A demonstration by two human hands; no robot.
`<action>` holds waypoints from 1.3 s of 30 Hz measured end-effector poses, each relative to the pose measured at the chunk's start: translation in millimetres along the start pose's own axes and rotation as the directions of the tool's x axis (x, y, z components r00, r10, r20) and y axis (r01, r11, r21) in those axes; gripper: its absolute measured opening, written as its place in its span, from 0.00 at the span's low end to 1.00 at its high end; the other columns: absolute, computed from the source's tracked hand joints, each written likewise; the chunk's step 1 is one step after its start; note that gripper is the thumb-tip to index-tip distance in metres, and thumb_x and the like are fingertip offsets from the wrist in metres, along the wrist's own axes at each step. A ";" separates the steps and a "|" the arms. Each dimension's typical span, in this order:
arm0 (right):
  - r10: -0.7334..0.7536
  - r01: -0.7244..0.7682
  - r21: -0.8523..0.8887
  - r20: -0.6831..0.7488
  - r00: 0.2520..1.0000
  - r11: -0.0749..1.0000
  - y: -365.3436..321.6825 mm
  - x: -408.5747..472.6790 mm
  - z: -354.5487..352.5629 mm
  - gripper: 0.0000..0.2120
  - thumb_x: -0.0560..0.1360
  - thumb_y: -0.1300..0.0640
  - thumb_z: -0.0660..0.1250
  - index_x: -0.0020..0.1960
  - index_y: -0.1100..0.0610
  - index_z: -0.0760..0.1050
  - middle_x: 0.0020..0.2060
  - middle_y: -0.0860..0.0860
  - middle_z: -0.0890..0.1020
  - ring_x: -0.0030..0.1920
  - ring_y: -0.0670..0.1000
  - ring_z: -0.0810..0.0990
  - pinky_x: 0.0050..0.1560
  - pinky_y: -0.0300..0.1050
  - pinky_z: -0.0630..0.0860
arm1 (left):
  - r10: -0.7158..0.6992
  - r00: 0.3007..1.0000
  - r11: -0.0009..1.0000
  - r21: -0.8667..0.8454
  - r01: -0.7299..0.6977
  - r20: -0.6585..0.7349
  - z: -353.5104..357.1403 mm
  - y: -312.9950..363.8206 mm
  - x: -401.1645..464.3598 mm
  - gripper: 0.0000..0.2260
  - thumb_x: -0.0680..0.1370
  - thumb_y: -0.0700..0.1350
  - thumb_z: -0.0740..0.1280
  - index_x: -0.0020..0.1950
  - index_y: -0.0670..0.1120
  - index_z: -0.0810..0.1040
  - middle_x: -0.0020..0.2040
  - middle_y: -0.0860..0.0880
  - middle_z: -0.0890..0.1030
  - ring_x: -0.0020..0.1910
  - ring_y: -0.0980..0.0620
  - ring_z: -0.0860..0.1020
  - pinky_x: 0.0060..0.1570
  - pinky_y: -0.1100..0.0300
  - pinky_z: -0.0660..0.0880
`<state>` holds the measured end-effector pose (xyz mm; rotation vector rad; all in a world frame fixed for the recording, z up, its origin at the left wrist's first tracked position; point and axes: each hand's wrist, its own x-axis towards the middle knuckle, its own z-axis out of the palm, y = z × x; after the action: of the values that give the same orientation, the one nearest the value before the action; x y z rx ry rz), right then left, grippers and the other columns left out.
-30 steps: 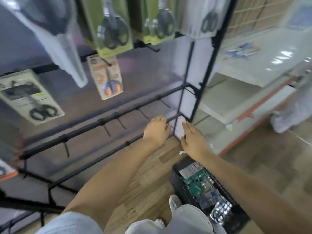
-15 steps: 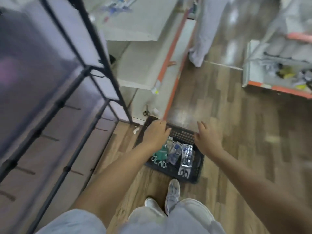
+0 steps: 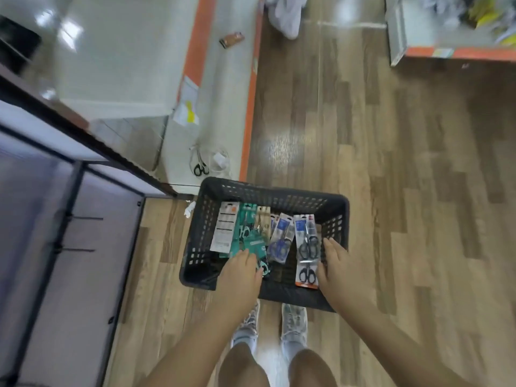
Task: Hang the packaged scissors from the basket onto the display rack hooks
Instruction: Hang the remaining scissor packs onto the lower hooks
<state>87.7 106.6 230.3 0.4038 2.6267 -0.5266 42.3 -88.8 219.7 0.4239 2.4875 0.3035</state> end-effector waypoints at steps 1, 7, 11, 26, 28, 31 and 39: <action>0.023 -0.023 0.007 0.026 0.999 1.000 9.0 10.9 29.3 0.25 0.81 0.56 0.54 0.76 0.60 0.55 0.75 0.53 0.60 0.74 0.49 0.57 0.71 0.39 0.54 | 0.009 1.000 1.000 0.015 -0.009 0.027 22.4 -11.0 13.8 0.18 0.83 0.49 0.53 0.71 0.44 0.65 0.71 0.48 0.66 0.71 0.52 0.63 0.70 0.61 0.57; 0.163 -0.170 0.035 0.142 0.976 0.985 71.5 73.0 205.7 0.25 0.80 0.56 0.56 0.75 0.61 0.56 0.73 0.55 0.63 0.72 0.52 0.62 0.70 0.42 0.59 | -0.006 0.989 0.999 0.052 -0.001 0.146 164.1 -67.4 95.0 0.17 0.82 0.50 0.54 0.69 0.46 0.67 0.69 0.49 0.68 0.68 0.52 0.65 0.67 0.61 0.62; 0.194 -0.203 0.089 0.095 0.976 0.975 106.1 138.1 276.7 0.23 0.77 0.58 0.59 0.71 0.62 0.62 0.66 0.58 0.69 0.63 0.58 0.70 0.59 0.50 0.69 | 0.028 0.982 0.993 0.105 -0.048 0.185 238.1 -91.1 163.6 0.15 0.82 0.50 0.55 0.64 0.44 0.69 0.62 0.47 0.72 0.61 0.48 0.70 0.57 0.57 0.67; 0.321 -0.322 -0.021 -0.033 0.946 0.946 160.7 308.5 339.5 0.41 0.73 0.37 0.64 0.74 0.60 0.53 0.70 0.58 0.61 0.70 0.59 0.61 0.67 0.52 0.64 | -0.079 0.997 0.970 0.232 0.074 0.012 337.7 -56.9 349.8 0.31 0.73 0.65 0.63 0.63 0.41 0.69 0.63 0.41 0.71 0.62 0.41 0.69 0.55 0.52 0.69; 0.401 -0.400 -0.020 0.038 0.915 0.916 165.2 311.4 354.3 0.50 0.70 0.34 0.65 0.76 0.61 0.47 0.73 0.60 0.57 0.72 0.60 0.58 0.69 0.52 0.63 | -0.118 0.993 0.970 0.214 0.117 -0.007 344.9 -58.4 352.1 0.34 0.71 0.66 0.66 0.65 0.41 0.67 0.64 0.41 0.70 0.63 0.42 0.69 0.59 0.50 0.68; 0.469 -0.469 -0.007 0.056 0.882 0.883 164.6 316.2 354.8 0.54 0.67 0.35 0.69 0.76 0.62 0.43 0.73 0.62 0.56 0.71 0.62 0.59 0.66 0.54 0.64 | -0.167 0.986 0.984 0.057 0.167 -0.010 351.2 -59.0 354.3 0.33 0.71 0.61 0.70 0.66 0.42 0.66 0.64 0.42 0.71 0.63 0.42 0.70 0.61 0.48 0.69; 0.519 -0.523 0.114 0.061 0.852 0.845 163.8 308.3 342.0 0.47 0.65 0.43 0.76 0.73 0.60 0.55 0.68 0.58 0.64 0.66 0.57 0.67 0.62 0.50 0.71 | -0.167 0.977 0.863 -0.459 0.209 0.130 345.4 -67.7 355.9 0.24 0.67 0.46 0.77 0.56 0.45 0.69 0.53 0.45 0.78 0.52 0.44 0.77 0.54 0.49 0.75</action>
<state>-0.6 167.2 -246.5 1.1029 2.3137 -0.5034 -45.5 19.9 -261.0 -0.0108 2.2445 0.7705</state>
